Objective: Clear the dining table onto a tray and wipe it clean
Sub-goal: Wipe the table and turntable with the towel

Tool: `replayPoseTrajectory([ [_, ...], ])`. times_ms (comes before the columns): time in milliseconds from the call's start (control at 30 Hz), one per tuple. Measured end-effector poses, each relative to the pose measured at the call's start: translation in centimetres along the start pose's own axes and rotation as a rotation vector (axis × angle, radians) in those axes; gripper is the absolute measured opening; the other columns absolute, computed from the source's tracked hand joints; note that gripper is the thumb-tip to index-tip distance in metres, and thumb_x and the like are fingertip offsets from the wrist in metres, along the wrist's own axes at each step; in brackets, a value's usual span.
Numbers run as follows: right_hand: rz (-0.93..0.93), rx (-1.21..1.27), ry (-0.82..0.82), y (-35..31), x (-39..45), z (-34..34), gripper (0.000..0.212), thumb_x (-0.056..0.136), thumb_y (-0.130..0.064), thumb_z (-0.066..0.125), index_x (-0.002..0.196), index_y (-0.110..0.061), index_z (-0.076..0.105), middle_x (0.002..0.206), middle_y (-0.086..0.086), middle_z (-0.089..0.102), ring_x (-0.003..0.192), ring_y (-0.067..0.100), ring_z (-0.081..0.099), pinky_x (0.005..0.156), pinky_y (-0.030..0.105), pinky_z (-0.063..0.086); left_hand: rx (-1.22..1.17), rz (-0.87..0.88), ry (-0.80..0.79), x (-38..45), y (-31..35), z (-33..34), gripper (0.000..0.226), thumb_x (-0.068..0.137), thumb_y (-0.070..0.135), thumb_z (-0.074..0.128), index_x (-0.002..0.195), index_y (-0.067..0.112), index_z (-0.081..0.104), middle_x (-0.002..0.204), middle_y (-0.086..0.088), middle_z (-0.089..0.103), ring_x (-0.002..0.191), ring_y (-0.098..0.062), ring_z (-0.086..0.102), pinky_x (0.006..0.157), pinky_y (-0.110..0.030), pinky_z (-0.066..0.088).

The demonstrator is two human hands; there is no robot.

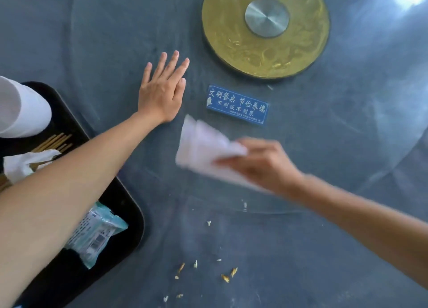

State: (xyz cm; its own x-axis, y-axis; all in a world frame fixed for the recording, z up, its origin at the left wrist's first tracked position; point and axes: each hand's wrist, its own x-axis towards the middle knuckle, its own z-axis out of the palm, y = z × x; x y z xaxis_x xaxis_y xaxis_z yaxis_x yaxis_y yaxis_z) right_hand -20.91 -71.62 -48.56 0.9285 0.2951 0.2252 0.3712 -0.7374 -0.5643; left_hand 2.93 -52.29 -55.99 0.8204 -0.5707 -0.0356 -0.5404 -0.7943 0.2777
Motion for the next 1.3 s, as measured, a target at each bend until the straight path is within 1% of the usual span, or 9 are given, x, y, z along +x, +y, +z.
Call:
replayPoseTrajectory([
  [133, 0.297, -0.194, 0.326, 8.6, 7.9, -6.1, 0.027, 0.095, -0.019, 0.068, 0.117, -0.031, 0.077, 0.076, -0.004, 0.047, 0.067, 0.014, 0.043, 0.059, 0.030, 0.034, -0.012, -0.075, -0.019, 0.7, 1.3, -0.9, 0.052, 0.106, 0.026, 0.028, 0.158, 0.019, 0.027, 0.169, -0.005, 0.016, 0.156, -0.029, 0.007, 0.123, -0.057, 0.012],
  [267, 0.538, -0.259, 0.291, 14.3, 11.1, -6.3, 0.026, 0.102, -0.035, 0.058, 0.121, -0.033, 0.076, 0.085, 0.006, 0.063, 0.078, 0.033, 0.062, 0.064, 0.037, 0.039, -0.017, -0.144, -0.008, -1.6, 5.0, 0.5, 0.055, 0.107, 0.039, 0.027, 0.161, 0.028, 0.020, 0.169, 0.005, 0.011, 0.157, -0.023, 0.004, 0.125, -0.051, 0.005],
  [467, 0.261, -0.200, 0.151, 7.9, 6.2, 1.9, 0.029, 0.089, -0.016, 0.072, 0.111, -0.032, 0.081, 0.076, -0.006, 0.059, 0.066, 0.025, 0.058, 0.052, 0.030, 0.043, 0.047, -0.066, 0.014, 0.1, 1.4, 0.8, 0.054, 0.105, 0.038, 0.019, 0.159, 0.036, 0.019, 0.169, 0.009, 0.015, 0.157, -0.022, 0.007, 0.124, -0.053, 0.009],
  [567, 0.004, -0.091, -0.089, 1.0, 1.5, 6.1, 0.052, 0.073, -0.009, 0.077, 0.115, -0.040, 0.078, 0.097, -0.006, 0.074, 0.076, 0.020, 0.065, 0.060, 0.026, 0.023, 0.039, -0.021, 0.007, 0.8, -0.2, 0.7, 0.053, 0.106, 0.037, 0.021, 0.159, 0.036, 0.019, 0.168, 0.010, 0.016, 0.156, -0.022, 0.007, 0.124, -0.053, 0.009],
  [733, -0.169, 0.004, -0.323, -3.1, -0.7, 7.1, 0.068, 0.066, 0.000, 0.075, 0.121, -0.040, 0.074, 0.107, -0.009, 0.073, 0.081, 0.016, 0.059, 0.058, 0.027, 0.023, 0.041, 0.026, -0.039, 2.5, -2.0, -0.8, 0.052, 0.107, 0.039, 0.021, 0.159, 0.037, 0.021, 0.169, 0.008, 0.015, 0.157, -0.021, 0.005, 0.124, -0.052, 0.007],
  [967, 0.321, -0.227, 0.234, 10.8, 8.8, -6.3, 0.033, 0.097, -0.016, 0.062, 0.122, -0.034, 0.075, 0.084, -0.005, 0.061, 0.066, 0.023, 0.054, 0.058, 0.030, 0.030, -0.165, -0.280, -0.007, -0.6, 5.0, 0.0, 0.062, 0.106, 0.037, 0.030, 0.162, 0.020, 0.010, 0.170, -0.004, -0.007, 0.156, -0.025, -0.005, 0.123, -0.053, 0.007],
  [1100, 0.624, -0.330, 0.163, 17.1, 12.2, -8.2, 0.041, 0.103, -0.047, 0.039, 0.135, -0.041, 0.065, 0.104, 0.000, 0.069, 0.091, 0.030, 0.065, 0.066, 0.032, 0.037, -0.033, -0.339, 0.041, -3.1, 8.2, 2.0, 0.057, 0.107, 0.040, 0.021, 0.162, 0.030, 0.008, 0.170, 0.003, -0.001, 0.157, -0.021, -0.002, 0.125, -0.049, 0.002],
  [1167, 0.638, -0.347, 0.147, 17.0, 11.7, -6.1, 0.053, 0.095, -0.062, 0.022, 0.139, -0.055, 0.050, 0.108, -0.011, 0.065, 0.101, 0.020, 0.060, 0.067, 0.032, 0.040, -0.008, -0.330, 0.051, -2.4, 7.4, 1.9, 0.055, 0.107, 0.040, 0.019, 0.161, 0.032, 0.013, 0.170, 0.005, 0.004, 0.157, -0.021, 0.001, 0.124, -0.049, 0.004],
  [1300, 0.357, -0.351, 0.064, 13.0, 10.5, -1.6, 0.048, 0.100, -0.027, 0.047, 0.140, -0.054, 0.053, 0.109, -0.012, 0.070, 0.085, 0.024, 0.061, 0.051, 0.040, 0.053, 0.013, -0.247, 0.068, -1.0, 4.9, 2.0, 0.053, 0.108, 0.037, 0.022, 0.160, 0.031, 0.018, 0.170, 0.006, 0.010, 0.157, -0.022, 0.004, 0.124, -0.050, 0.008],
])
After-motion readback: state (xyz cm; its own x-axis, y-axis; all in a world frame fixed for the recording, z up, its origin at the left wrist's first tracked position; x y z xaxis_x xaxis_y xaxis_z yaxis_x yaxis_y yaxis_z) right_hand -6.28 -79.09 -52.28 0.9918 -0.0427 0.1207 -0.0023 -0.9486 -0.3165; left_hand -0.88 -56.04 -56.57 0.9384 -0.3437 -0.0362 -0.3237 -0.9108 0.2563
